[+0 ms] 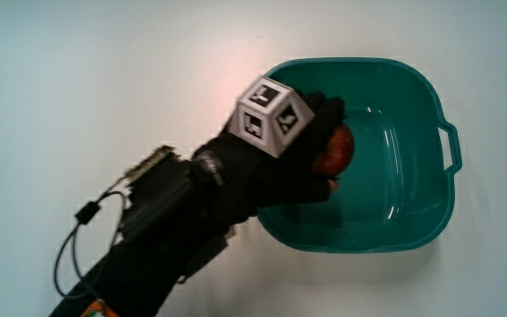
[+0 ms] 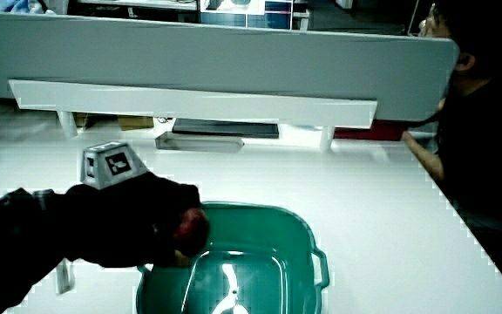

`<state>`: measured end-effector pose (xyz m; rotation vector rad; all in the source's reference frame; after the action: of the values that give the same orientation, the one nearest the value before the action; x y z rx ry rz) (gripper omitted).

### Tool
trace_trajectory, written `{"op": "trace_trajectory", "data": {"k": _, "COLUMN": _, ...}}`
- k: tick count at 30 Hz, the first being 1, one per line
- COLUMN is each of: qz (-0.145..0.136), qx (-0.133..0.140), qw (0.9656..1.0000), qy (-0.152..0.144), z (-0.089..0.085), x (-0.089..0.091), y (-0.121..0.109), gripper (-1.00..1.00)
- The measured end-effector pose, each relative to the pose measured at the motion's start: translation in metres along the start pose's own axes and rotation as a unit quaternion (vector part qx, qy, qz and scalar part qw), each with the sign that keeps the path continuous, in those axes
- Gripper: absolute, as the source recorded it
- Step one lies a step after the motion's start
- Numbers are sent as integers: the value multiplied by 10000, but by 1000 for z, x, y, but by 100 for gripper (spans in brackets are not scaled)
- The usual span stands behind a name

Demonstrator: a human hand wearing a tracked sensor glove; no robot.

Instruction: Place apple into plate

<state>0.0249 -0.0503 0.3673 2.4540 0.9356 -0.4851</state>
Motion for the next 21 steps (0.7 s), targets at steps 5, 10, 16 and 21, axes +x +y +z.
{"op": "trace_trajectory", "data": {"k": 5, "qz": 482, "qx": -535, "qw": 9973, "qy": -126, "z": -4, "x": 11, "y": 0, "gripper": 0}}
{"op": "trace_trajectory", "data": {"k": 10, "qz": 614, "qx": -797, "qw": 9949, "qy": -77, "z": -18, "x": 8, "y": 6, "gripper": 0}}
{"op": "trace_trajectory", "data": {"k": 16, "qz": 591, "qx": -873, "qw": 9943, "qy": -143, "z": -29, "x": 7, "y": 11, "gripper": 0}}
{"op": "trace_trajectory", "data": {"k": 21, "qz": 633, "qx": -994, "qw": 9928, "qy": -198, "z": -35, "x": 5, "y": 14, "gripper": 0}}
